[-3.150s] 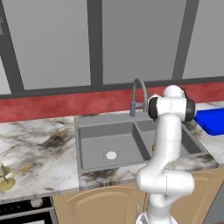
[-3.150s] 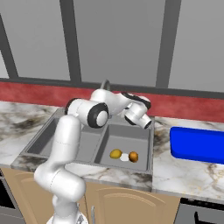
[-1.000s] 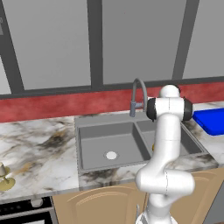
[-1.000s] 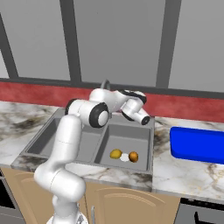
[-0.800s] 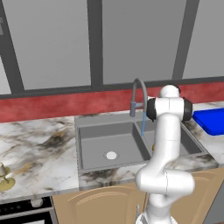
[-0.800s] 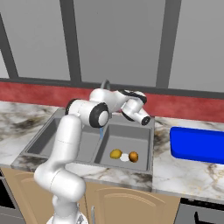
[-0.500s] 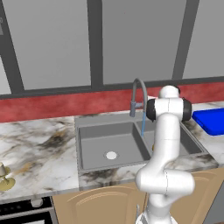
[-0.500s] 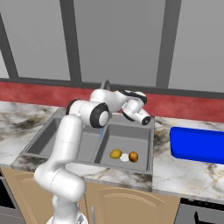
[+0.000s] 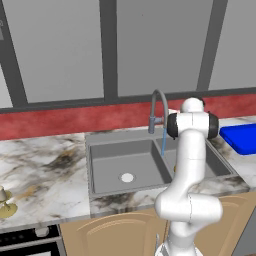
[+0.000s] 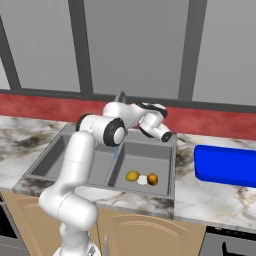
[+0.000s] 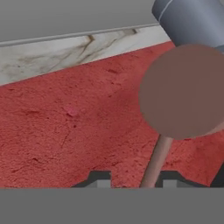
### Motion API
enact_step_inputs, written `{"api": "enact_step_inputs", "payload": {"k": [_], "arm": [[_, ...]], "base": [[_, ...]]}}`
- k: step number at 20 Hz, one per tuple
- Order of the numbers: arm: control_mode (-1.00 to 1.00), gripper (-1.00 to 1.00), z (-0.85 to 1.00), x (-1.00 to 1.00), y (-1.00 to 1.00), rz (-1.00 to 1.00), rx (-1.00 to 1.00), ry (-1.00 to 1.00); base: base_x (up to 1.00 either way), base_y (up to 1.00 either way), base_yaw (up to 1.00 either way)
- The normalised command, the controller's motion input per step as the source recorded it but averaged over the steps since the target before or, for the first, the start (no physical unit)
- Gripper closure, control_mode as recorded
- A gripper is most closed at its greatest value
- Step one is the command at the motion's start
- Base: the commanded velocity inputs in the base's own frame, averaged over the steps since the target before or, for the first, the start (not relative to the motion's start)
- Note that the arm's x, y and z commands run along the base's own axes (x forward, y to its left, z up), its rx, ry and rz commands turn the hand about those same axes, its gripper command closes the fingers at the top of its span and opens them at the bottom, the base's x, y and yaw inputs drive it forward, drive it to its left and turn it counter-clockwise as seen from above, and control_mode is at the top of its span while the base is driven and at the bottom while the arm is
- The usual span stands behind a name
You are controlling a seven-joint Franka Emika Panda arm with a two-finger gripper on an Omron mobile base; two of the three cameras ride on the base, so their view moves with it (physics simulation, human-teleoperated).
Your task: Pick up all produce items and place them in the sink. Turn on the sink faucet to wash them. Then turn the sink off and put them in the tray.
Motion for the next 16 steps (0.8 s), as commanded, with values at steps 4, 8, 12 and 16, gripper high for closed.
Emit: {"api": "enact_step_inputs", "payload": {"k": [4,8,12,16], "arm": [[-1.0,1.0,0.0,0.0,0.0,0.0,0.0,0.0],[-1.0,1.0,0.0,-0.01,0.02,0.0,-0.01,0.0],[-1.0,1.0,0.0,-0.14,0.2,0.04,-0.05,0.0],[-1.0,1.0,0.0,-0.23,0.33,0.09,-0.1,-0.01]], "base": [[0.0,0.0,0.0],[0.0,0.0,0.0],[0.0,0.0,0.0],[0.0,0.0,0.0]]}}
